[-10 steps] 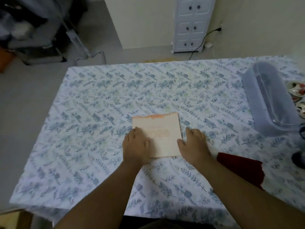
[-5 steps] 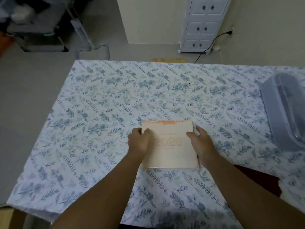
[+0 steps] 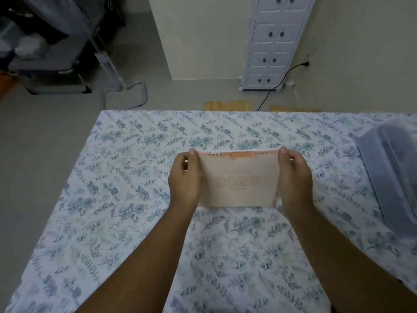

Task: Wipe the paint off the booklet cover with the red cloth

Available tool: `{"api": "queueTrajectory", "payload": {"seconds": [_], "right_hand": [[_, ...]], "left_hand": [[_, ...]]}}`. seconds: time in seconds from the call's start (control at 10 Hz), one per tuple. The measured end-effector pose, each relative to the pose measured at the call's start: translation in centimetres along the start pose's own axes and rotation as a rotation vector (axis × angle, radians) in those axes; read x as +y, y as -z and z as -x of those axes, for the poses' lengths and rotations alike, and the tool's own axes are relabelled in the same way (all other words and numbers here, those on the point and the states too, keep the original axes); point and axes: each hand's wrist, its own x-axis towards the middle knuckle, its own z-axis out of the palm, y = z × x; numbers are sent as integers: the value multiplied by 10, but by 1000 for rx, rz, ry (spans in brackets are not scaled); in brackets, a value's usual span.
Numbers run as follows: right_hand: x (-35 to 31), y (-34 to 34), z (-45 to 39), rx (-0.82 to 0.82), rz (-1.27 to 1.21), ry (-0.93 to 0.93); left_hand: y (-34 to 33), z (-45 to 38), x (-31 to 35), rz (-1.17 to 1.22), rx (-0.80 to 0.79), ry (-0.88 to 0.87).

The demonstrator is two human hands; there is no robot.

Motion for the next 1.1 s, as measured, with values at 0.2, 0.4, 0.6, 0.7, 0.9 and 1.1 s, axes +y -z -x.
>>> {"api": "queueTrajectory", "payload": {"seconds": [0.2, 0.4, 0.6, 0.7, 0.9, 1.1], "right_hand": [[-46, -48, -76, 112, -106, 32], [-62, -85, -143, 130, -126, 47], [-49, -97, -174, 118, -101, 86], [-47, -100, -179, 127, -102, 108], [-56, -99, -178, 149, 5, 170], [-109, -83, -167, 28, 549, 321]], "left_hand": [[-31, -93, 57, 103, -28, 0], [-63, -170, 76, 69, -30, -82], [-80, -199, 60, 75, -24, -93], [-83, -205, 55, 78, -4, -93], [-82, -203, 65, -17, 21, -133], [-58, -185, 104, -312, -27, -341]]}}
